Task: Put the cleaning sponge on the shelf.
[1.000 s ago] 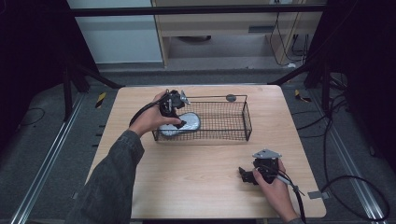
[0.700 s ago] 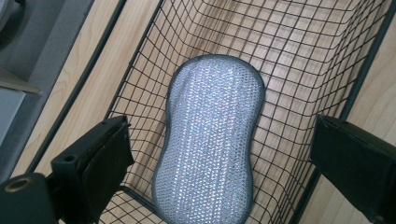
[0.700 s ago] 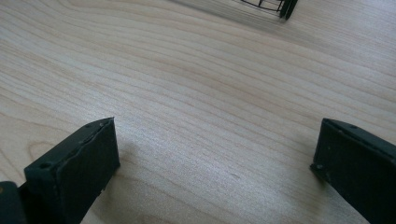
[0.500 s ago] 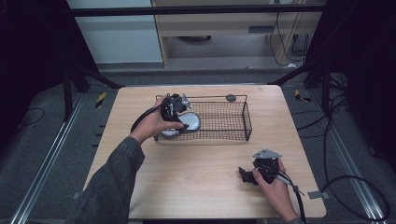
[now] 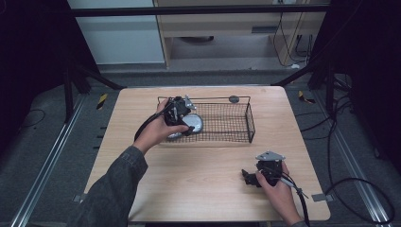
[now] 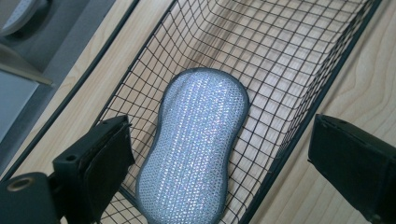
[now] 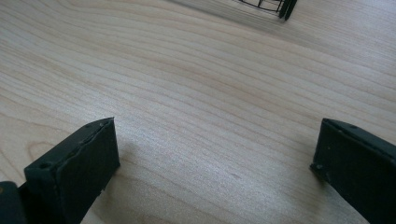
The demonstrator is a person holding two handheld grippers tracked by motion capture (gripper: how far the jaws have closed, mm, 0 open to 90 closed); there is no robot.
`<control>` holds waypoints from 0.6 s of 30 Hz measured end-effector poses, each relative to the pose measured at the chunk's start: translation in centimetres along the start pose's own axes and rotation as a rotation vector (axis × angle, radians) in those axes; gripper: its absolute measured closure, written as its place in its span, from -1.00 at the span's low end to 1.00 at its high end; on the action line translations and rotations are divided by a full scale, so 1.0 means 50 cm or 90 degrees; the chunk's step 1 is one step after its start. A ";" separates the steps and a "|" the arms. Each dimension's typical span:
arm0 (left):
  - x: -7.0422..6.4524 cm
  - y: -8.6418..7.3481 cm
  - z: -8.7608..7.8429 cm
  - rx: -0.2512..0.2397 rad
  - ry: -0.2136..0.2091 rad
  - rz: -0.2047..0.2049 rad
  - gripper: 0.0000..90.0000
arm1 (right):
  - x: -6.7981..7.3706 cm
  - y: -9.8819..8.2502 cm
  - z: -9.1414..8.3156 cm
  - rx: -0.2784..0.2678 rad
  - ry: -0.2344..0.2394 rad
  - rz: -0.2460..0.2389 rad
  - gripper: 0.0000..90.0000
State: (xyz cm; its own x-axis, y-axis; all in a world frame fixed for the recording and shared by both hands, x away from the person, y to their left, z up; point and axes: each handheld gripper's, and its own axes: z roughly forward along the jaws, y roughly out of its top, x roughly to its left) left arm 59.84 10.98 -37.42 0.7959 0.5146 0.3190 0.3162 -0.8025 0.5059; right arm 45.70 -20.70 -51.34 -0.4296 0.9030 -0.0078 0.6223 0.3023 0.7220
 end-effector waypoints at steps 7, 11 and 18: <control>-0.017 -0.009 -0.017 -0.031 -0.003 -0.030 -0.89 | 0.000 0.000 0.000 0.000 0.000 0.000 -0.99; -0.028 -0.019 -0.028 -0.040 0.002 -0.038 -0.89 | 0.000 0.000 0.000 0.000 0.000 0.001 -0.99; -0.037 -0.032 -0.041 -0.051 0.007 -0.049 -0.90 | 0.001 0.000 0.000 0.000 0.000 0.001 -0.99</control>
State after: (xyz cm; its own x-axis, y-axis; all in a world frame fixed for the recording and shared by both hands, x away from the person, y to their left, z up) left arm 56.80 11.92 -37.20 0.7655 0.5768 0.2852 0.3329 -0.7344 0.5915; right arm 45.69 -20.67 -51.34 -0.4279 0.9038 -0.0064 0.6236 0.3003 0.7218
